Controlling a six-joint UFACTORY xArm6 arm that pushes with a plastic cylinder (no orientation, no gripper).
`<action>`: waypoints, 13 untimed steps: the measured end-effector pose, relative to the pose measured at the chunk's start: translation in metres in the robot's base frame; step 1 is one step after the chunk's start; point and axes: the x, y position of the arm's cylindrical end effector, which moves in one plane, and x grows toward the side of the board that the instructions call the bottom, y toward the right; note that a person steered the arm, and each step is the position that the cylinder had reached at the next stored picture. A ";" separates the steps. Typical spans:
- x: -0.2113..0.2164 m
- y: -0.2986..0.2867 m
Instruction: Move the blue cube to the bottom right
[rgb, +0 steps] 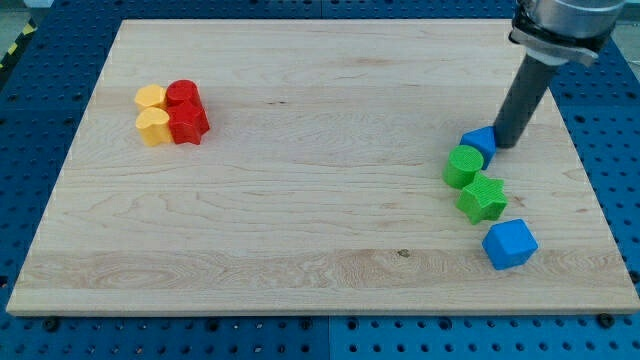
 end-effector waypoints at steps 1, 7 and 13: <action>-0.007 0.003; 0.017 -0.004; 0.044 0.002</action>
